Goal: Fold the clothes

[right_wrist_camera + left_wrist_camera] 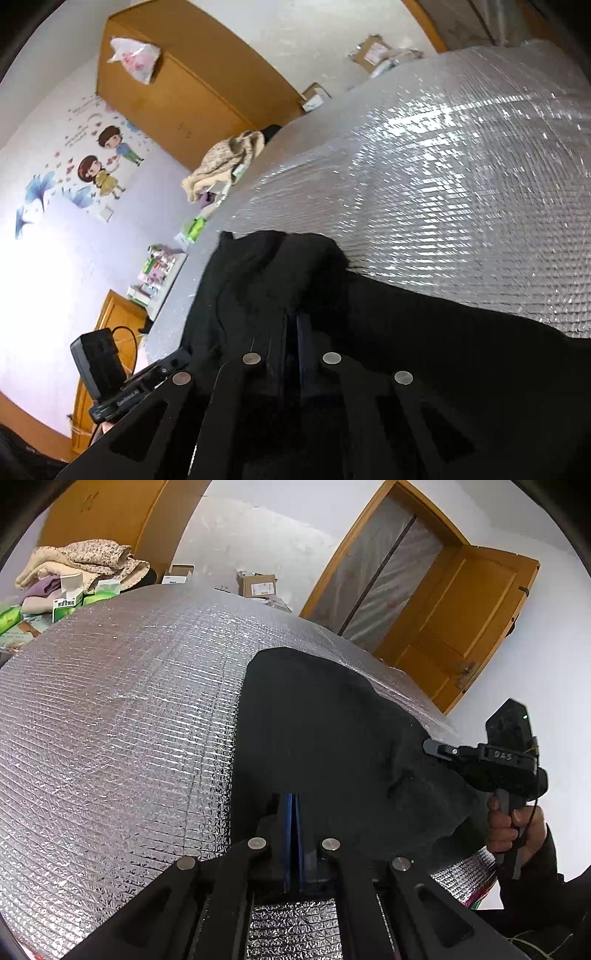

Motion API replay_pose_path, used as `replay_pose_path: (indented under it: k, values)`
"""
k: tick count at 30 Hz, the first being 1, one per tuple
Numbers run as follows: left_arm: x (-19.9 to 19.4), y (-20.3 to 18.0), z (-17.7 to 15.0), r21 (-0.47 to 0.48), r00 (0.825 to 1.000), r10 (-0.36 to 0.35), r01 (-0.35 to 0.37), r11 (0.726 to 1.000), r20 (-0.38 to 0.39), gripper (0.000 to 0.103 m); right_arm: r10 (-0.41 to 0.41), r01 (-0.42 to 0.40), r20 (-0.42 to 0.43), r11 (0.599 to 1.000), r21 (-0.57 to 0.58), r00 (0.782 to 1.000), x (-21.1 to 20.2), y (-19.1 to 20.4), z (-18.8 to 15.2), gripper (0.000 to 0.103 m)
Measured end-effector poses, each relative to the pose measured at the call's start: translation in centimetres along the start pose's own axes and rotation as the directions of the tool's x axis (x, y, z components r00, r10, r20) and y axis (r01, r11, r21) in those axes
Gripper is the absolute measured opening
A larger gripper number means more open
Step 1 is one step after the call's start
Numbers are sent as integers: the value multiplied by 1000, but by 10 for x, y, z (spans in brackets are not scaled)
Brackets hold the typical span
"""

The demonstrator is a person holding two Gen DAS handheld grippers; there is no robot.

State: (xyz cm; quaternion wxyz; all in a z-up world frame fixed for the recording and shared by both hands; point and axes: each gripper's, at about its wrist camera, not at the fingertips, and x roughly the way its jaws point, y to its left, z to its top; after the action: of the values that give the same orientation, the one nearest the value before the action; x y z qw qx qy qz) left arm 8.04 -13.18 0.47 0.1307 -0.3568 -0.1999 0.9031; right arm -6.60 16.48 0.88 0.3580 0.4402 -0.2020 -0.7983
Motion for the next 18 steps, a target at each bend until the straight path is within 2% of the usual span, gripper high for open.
replay_pose_path:
  k: [6,7,9,12,15,18]
  values:
    - [-10,-5,2,4,1000,12,-12,1000,-2,3,-23,23,4,1000,-6,1000,-7,5,-3,9]
    - [-13,-7,3,10,1000,9,-9,1000,4,3,-28,29,24,999,-34,999,-16,11,-3,9]
    - [-16,-14,3,33,1000,-15,15,999,9,3,13,-7,50,995,-100,999,-31,26,-3,9]
    - [-18,-22,1,67,999,-44,44,997,6,3,78,-76,6,979,-188,997,-35,43,-9,9]
    - [-8,-22,-5,66,999,-31,33,997,-35,3,70,-90,-88,964,-249,994,-22,49,-25,9]
    - [-6,-19,-13,58,998,-43,45,997,-34,3,7,-44,-146,967,-251,989,-8,35,-42,6]
